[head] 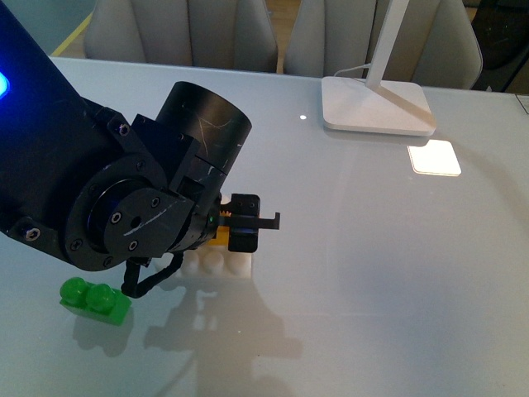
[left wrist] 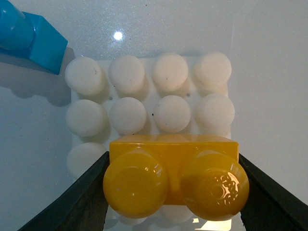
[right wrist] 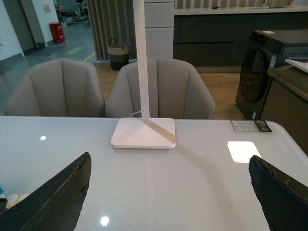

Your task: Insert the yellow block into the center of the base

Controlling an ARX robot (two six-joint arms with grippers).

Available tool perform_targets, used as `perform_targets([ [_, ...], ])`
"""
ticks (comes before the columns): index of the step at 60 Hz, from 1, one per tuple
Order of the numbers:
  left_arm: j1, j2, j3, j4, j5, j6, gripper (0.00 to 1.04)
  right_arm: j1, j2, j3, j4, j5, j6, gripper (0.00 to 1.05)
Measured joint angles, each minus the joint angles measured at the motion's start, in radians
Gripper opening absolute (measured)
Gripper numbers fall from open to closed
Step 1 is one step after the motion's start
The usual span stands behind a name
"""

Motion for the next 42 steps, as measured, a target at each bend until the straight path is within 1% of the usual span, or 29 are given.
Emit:
perform_targets([
  [20, 0.002, 0.010, 0.000, -0.002, -0.036, 0.015, 0.63, 0.000, 0.000, 0.000, 0.000, 0.000, 0.000, 0.96],
  [42, 0.002, 0.019, 0.000, -0.009, -0.040, 0.026, 0.63, 0.000, 0.000, 0.000, 0.000, 0.000, 0.000, 0.96],
])
